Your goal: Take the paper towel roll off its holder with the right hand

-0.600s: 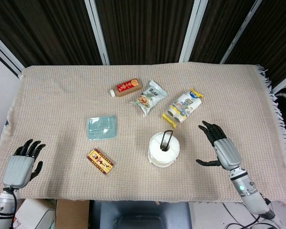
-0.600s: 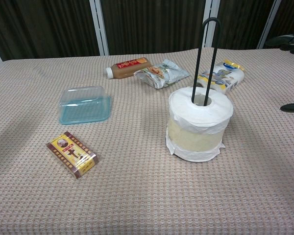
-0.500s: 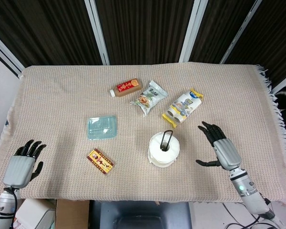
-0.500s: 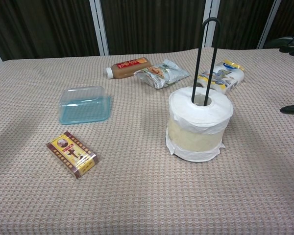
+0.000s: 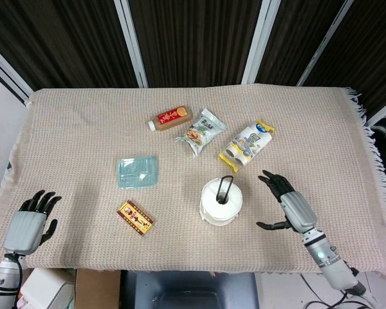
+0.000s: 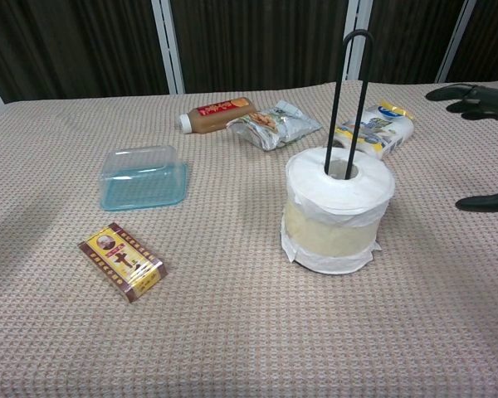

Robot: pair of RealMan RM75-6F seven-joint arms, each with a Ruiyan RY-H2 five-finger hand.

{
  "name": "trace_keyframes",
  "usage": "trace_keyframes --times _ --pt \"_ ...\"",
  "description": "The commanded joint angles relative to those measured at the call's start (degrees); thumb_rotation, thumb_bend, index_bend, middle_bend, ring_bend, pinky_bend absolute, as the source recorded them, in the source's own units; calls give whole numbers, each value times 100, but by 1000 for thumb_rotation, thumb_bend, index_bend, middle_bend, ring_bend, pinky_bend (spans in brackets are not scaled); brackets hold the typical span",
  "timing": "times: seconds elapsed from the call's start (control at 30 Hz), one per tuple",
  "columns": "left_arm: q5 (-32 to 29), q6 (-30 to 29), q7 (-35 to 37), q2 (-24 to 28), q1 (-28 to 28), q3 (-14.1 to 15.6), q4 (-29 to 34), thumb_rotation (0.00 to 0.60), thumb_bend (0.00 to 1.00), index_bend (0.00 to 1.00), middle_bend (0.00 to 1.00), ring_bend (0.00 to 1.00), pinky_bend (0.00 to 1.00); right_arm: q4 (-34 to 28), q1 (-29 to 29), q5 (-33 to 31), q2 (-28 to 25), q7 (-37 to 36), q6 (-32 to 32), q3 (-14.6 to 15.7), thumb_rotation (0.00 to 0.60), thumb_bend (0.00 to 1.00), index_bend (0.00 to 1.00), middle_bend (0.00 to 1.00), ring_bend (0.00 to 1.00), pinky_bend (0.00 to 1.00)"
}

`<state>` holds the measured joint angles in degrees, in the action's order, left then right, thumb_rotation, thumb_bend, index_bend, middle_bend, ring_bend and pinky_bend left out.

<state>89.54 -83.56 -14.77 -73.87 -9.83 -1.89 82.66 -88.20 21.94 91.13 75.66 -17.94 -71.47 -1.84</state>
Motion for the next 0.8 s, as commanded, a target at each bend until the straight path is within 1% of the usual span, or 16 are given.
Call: trace_keyframes --times 0.03,0.2,0.33,0.43,0.53,0.8 --pt "9 26 -19 -23 0 34 -53 600 455 240 184 132 324 123 162 59 194 -125 209 20 600 0 0 0 0 91" --pt "43 13 -52 1 -2 58 -58 600 452 247 187 135 324 172 373 -147 450 -82 582 -73 600 0 0 0 0 86" --pt "28 -13 14 15 20 66 -60 600 454 249 187 135 325 544 433 -235 944 427 418 -266 600 0 0 0 0 81" --pt "12 -6 60 3 31 78 -98 600 455 250 189 135 325 725 471 -283 1207 588 351 -349 600 0 0 0 0 80" --pt "-22 38 104 -15 29 89 -144 600 455 250 190 135 325 789 544 -372 1383 469 422 -413 600 0 0 0 0 79" --pt "-65 89 208 -50 25 102 -245 600 455 251 190 136 326 935 756 -596 1604 -160 801 -506 600 0 0 0 0 78"
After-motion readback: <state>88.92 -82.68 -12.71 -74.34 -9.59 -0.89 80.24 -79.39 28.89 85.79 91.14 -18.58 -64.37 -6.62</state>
